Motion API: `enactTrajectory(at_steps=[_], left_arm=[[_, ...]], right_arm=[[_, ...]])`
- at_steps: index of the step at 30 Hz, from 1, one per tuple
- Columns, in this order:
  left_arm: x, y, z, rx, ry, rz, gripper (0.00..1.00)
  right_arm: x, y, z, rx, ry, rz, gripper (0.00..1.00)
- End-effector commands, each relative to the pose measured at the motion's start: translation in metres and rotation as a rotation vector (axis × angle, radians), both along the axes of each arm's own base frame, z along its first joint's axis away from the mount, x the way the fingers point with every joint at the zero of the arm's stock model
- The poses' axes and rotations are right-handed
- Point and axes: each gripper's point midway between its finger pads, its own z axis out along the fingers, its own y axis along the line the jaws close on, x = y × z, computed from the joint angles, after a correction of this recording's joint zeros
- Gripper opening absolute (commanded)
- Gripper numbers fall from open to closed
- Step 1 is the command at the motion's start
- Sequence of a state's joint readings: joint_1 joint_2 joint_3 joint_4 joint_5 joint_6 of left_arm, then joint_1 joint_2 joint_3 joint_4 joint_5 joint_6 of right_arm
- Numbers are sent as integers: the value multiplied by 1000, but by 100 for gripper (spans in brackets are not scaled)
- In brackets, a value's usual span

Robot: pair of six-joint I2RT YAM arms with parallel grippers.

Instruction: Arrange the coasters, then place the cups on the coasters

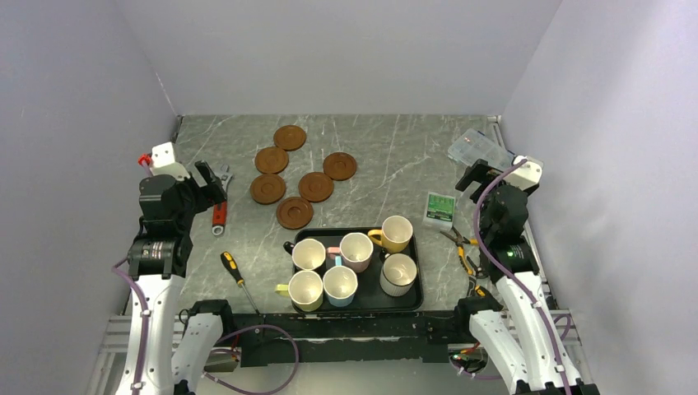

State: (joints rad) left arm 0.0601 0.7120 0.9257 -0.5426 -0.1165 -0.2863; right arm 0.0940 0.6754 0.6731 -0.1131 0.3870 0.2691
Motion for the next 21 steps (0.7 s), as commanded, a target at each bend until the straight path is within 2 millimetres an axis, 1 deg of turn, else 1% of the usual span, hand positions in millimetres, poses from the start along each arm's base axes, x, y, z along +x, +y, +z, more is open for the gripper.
enactTrajectory(at_steps=[1, 3, 5, 7, 9, 10, 11, 12, 13, 15, 16, 17, 19, 21], left_arm=[[5, -3, 11, 19, -50, -37, 94], [7, -4, 8, 21, -36, -44, 94], [9, -5, 6, 27, -27, -54, 94], [14, -7, 7, 41, -34, -79, 94], [23, -11, 12, 53, -47, -112, 94], [27, -12, 15, 47, -38, -118, 94], [31, -12, 18, 39, -24, -119, 94], [36, -13, 22, 32, -10, -119, 94], [40, -12, 30, 25, -10, -115, 94], [50, -11, 37, 23, -25, -111, 94], [54, -11, 39, 27, -37, -110, 94], [57, -10, 40, 33, -45, -111, 94], [60, -8, 36, 44, -32, -103, 94], [58, -6, 22, 64, -1, -103, 94]], right_arm=[[0, -2, 23, -8, -96, -3, 100], [1, 3, 26, -14, -105, 25, 100], [5, 11, 28, -20, -109, 76, 100], [11, 28, 28, -48, -97, 181, 100], [19, 55, 35, -83, -97, 338, 100], [23, 69, 35, -87, -80, 421, 100], [30, 81, 28, -75, -34, 485, 100], [32, 92, 31, -61, -20, 542, 100], [40, 104, 30, -47, 11, 591, 100], [50, 127, 29, -28, 52, 668, 99], [52, 144, 28, -28, 70, 701, 98], [57, 157, 26, -37, 91, 713, 97], [65, 185, 21, -64, 135, 731, 95], [73, 212, 14, -62, 169, 757, 90]])
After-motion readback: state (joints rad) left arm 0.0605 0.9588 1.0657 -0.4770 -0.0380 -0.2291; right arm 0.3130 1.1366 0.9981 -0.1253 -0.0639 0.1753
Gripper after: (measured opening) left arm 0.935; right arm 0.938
